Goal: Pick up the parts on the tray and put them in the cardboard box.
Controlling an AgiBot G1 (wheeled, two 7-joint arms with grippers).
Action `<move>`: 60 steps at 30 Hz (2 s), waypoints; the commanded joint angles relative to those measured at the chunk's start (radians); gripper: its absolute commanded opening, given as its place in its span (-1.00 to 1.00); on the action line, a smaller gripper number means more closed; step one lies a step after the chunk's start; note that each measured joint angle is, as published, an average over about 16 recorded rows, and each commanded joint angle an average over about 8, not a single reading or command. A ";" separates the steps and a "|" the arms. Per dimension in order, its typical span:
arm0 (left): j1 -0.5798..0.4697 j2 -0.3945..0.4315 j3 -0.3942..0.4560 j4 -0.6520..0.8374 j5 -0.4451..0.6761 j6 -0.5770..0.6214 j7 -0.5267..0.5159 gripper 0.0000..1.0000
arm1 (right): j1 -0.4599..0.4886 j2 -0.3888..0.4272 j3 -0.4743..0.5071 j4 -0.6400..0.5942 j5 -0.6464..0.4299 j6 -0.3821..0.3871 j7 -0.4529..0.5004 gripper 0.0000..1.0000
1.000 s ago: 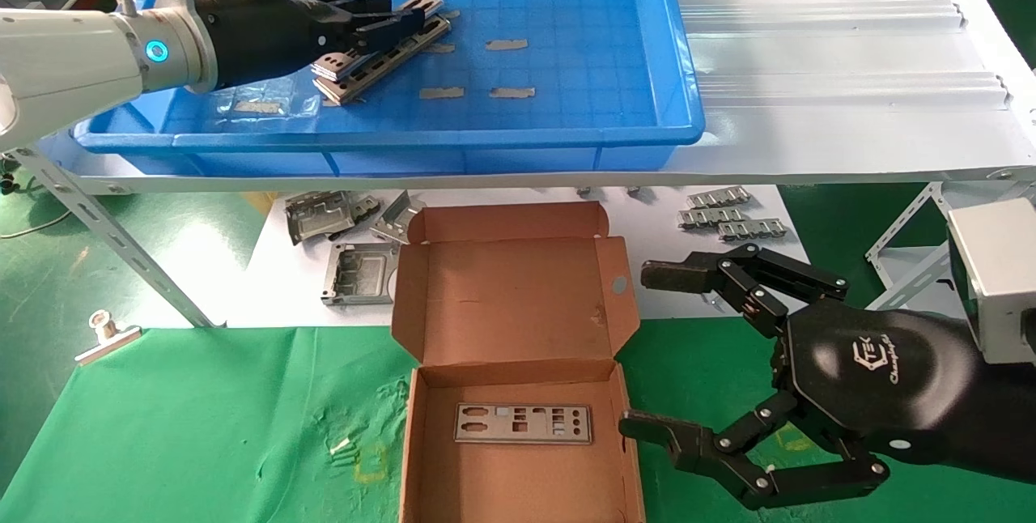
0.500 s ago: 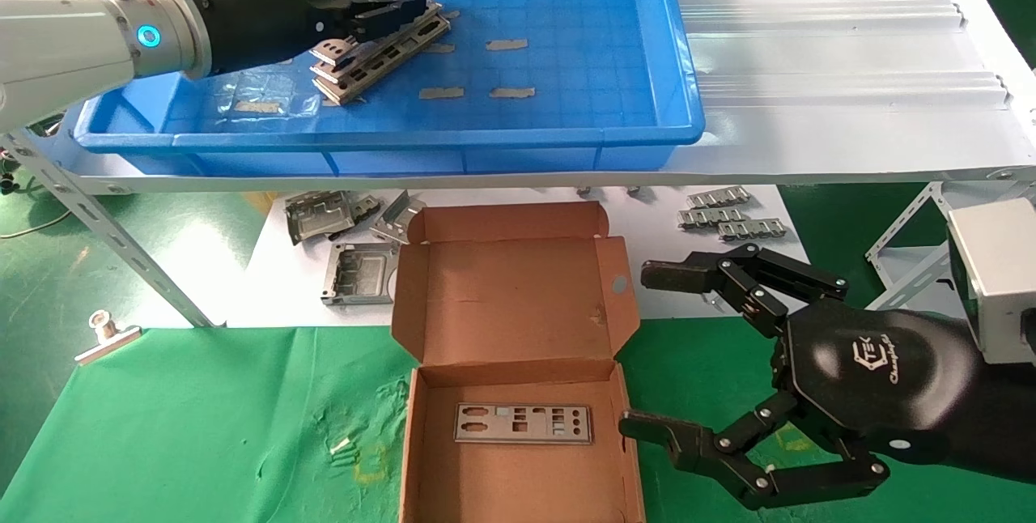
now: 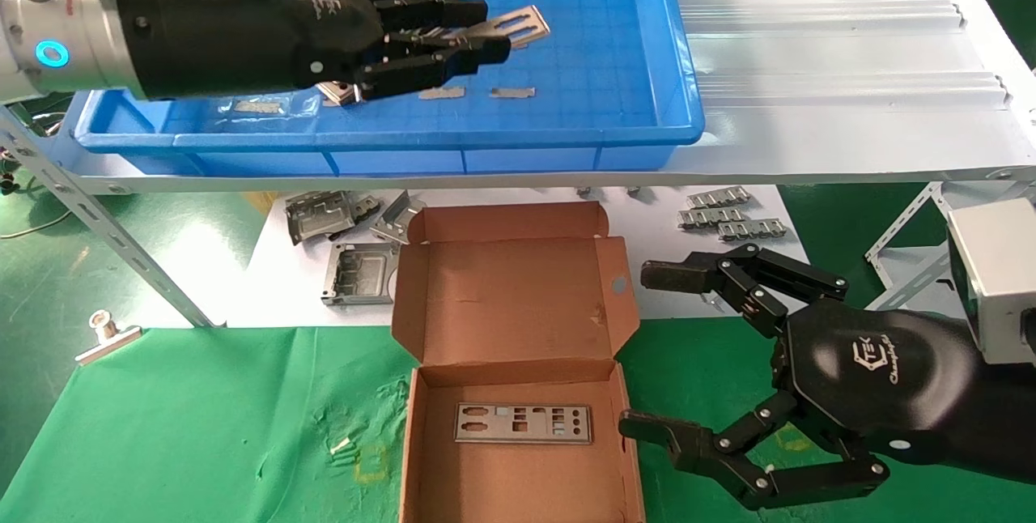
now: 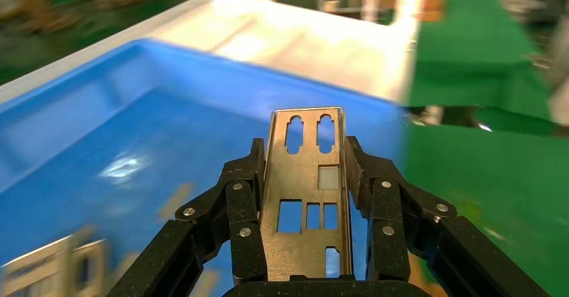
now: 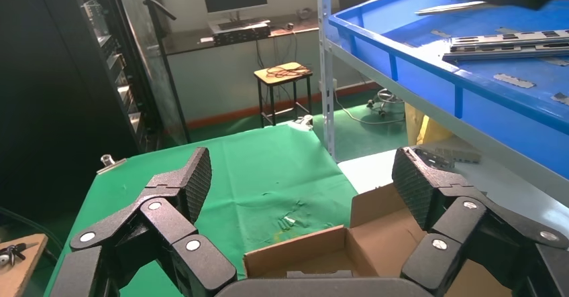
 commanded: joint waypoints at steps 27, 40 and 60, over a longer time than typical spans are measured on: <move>0.684 -0.087 0.139 -0.784 -0.005 -0.259 -0.033 -1.00 | 0.000 0.000 0.000 0.000 0.000 0.000 0.000 1.00; 0.801 -0.029 0.158 -0.733 0.058 -0.424 0.012 0.81 | 0.000 0.000 0.000 0.000 0.000 0.000 0.000 1.00; 0.769 -0.018 0.136 -0.665 0.009 -0.369 0.037 1.00 | 0.000 0.000 0.000 0.000 0.000 0.000 0.000 1.00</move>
